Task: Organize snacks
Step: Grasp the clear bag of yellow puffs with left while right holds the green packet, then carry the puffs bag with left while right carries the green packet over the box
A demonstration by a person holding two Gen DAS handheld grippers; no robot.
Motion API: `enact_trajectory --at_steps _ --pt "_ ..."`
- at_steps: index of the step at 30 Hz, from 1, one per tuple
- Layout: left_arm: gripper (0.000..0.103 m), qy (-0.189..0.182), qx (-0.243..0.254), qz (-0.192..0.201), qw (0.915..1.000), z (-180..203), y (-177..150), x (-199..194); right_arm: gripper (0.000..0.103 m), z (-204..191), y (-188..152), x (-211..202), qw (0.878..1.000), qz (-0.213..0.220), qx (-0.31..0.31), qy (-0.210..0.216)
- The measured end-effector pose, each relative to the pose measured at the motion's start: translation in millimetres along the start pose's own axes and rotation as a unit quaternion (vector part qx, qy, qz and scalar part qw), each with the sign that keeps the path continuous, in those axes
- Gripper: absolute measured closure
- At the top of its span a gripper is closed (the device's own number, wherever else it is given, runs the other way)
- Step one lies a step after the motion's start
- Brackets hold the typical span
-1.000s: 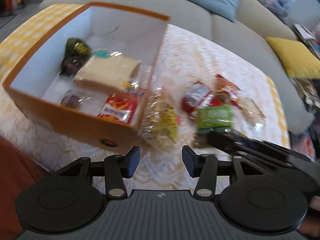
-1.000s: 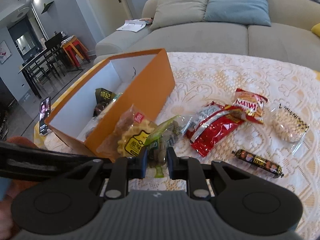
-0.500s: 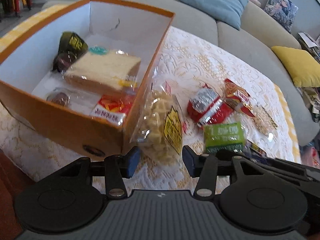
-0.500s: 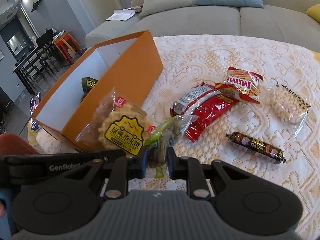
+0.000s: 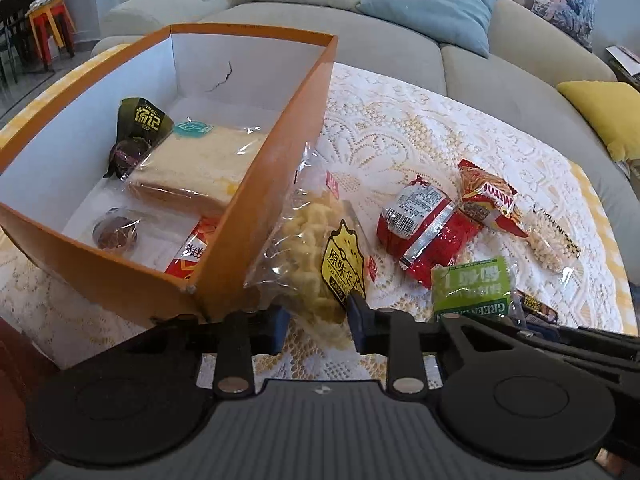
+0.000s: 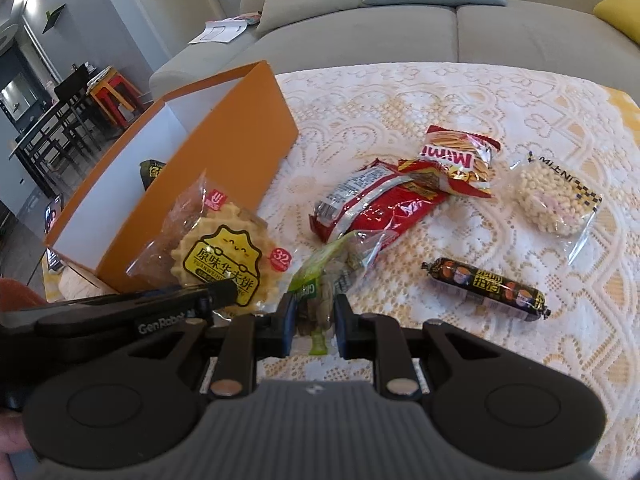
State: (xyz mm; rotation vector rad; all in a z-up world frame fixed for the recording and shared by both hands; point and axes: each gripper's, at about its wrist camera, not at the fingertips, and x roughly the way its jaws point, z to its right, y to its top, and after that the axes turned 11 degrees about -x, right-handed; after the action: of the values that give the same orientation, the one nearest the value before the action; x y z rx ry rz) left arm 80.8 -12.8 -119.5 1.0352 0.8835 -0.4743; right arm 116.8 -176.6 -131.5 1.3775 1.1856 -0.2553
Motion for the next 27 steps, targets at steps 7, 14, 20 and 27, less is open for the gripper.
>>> enact_trajectory --at_steps 7,14,20,27 --pt "0.078 -0.024 0.044 0.015 0.9986 11.7 -0.7 -21.9 0.085 -4.4 -0.3 -6.4 1.0 0.01 -0.012 0.001" --pt "0.081 -0.059 0.059 0.002 0.9965 9.7 11.5 -42.7 0.085 -8.4 1.8 -13.0 1.0 0.021 -0.006 0.022" --pt "0.081 -0.072 0.068 -0.07 0.9926 7.2 25.2 -37.9 0.085 -14.9 -0.4 -9.2 1.0 0.004 -0.015 0.022" --pt "0.071 -0.019 0.098 -0.092 0.9908 24.8 25.3 -17.9 0.085 -18.3 -6.9 2.5 0.999 -0.019 -0.01 0.042"
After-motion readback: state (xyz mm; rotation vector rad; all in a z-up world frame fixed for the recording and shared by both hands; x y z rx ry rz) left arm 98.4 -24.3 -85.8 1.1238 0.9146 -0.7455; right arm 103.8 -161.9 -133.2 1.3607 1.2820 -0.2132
